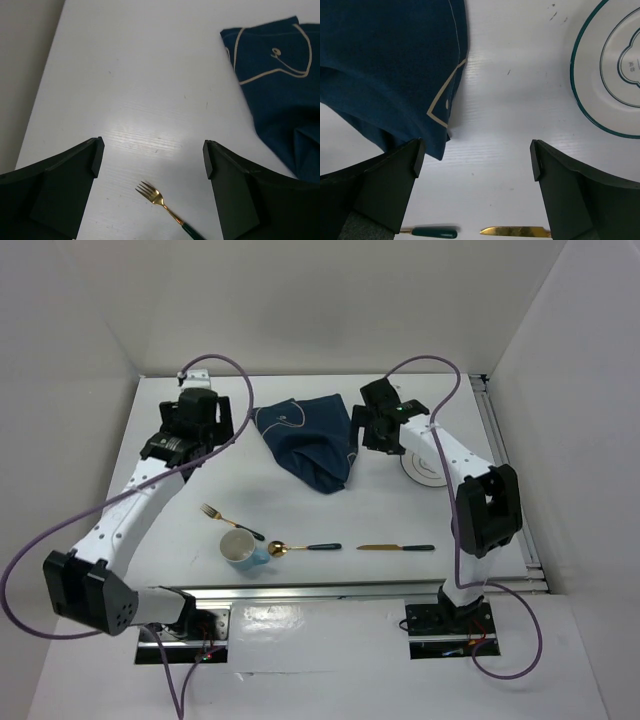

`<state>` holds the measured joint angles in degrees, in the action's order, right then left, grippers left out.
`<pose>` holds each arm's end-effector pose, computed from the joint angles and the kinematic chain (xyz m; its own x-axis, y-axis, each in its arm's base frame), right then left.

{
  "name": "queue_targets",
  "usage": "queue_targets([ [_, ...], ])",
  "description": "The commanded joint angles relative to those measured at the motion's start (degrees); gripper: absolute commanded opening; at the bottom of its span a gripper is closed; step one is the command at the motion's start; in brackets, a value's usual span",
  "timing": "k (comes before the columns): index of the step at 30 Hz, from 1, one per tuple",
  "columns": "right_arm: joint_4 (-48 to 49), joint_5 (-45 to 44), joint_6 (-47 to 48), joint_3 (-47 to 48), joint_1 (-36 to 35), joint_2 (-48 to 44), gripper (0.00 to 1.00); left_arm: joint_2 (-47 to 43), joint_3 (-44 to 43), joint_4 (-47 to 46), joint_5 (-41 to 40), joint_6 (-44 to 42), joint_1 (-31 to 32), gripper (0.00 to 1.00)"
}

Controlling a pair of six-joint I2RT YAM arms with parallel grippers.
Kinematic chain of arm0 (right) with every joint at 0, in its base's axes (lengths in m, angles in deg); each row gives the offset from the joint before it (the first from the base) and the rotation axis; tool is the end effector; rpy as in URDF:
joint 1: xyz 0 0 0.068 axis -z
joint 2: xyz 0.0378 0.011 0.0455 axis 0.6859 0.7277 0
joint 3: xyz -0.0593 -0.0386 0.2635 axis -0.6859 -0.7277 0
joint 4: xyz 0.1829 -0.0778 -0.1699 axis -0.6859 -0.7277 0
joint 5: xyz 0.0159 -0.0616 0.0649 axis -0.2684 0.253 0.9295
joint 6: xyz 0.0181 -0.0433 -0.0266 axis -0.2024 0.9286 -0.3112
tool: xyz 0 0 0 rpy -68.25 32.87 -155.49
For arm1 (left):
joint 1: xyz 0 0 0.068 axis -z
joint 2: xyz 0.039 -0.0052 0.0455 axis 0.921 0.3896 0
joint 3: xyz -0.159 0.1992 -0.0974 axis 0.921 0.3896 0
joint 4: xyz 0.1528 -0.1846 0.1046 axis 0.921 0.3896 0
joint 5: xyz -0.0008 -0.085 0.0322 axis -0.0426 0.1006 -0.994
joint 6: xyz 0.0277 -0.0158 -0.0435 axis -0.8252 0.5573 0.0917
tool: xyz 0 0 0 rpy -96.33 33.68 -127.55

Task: Set the dinner table for one person

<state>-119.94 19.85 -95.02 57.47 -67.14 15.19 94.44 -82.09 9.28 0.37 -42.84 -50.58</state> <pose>0.3561 0.1489 0.2817 -0.8027 0.1433 -0.5789 0.1041 0.9895 0.1005 0.2744 -0.0612 0.3701 -0.3674 -0.1444 -0.9188 -0.3362 0.9417 -0.0136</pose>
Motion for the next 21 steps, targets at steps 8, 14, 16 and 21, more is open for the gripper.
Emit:
queue_targets([
  [8,7.20,4.62,0.39,-5.54,-0.86,-2.50,1.00,6.57,-4.69,6.60,19.92,9.19,0.30,1.00],
  [14,17.66,12.26,4.34,-18.19,-4.63,-9.88,0.96,4.38,3.56,0.62,32.04,12.62,0.91,0.97],
  [16,21.95,13.68,6.10,-21.20,-7.26,-12.60,0.94,3.85,5.69,-2.01,34.26,14.29,0.91,0.92],
  [21,24.79,12.10,8.04,-25.25,-10.44,-12.44,0.93,5.16,9.38,-2.73,40.85,17.63,1.52,0.81],
])
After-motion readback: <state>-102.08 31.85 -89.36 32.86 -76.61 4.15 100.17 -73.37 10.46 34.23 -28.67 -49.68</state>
